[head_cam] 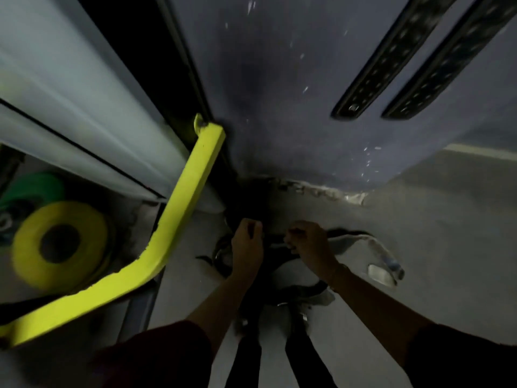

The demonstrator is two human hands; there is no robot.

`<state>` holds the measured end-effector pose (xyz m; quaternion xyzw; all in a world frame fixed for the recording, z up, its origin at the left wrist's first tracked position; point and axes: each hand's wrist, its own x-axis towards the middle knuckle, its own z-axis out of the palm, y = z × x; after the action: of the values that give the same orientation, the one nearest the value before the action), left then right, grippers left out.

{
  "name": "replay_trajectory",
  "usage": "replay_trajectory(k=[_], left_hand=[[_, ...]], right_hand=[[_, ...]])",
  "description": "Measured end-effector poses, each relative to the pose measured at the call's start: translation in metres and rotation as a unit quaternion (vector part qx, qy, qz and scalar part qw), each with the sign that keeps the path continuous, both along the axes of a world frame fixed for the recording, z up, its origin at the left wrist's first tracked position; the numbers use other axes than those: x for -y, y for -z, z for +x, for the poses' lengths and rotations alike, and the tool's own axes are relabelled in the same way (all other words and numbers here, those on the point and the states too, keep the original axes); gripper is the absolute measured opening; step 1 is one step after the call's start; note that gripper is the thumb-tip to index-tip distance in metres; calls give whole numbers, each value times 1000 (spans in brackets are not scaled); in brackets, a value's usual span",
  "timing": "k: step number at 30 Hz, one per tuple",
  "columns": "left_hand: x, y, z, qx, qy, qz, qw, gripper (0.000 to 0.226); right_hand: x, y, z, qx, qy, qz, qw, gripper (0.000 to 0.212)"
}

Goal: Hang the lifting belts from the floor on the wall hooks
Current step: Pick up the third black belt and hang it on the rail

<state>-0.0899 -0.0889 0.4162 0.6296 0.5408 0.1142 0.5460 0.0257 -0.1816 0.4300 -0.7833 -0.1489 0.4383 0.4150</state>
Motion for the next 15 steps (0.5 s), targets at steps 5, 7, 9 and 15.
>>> replay_trajectory(k=[5,7,9,15], left_hand=[[5,126,-23,-29,-36,-56,997,28],[9,170,-22,-41,-28,-72,996,24],[13,211,-15,-52,-13,-72,996,17],[45,294,32,-70,84,-87,990,19]], right_hand=[[-4,141,-20,-107,-21,-37,993,20],[0,192,-21,-140,3,-51,989,14],[8,236,-16,-168,37,-64,983,14],[58,317,14,-191,148,-101,965,29]])
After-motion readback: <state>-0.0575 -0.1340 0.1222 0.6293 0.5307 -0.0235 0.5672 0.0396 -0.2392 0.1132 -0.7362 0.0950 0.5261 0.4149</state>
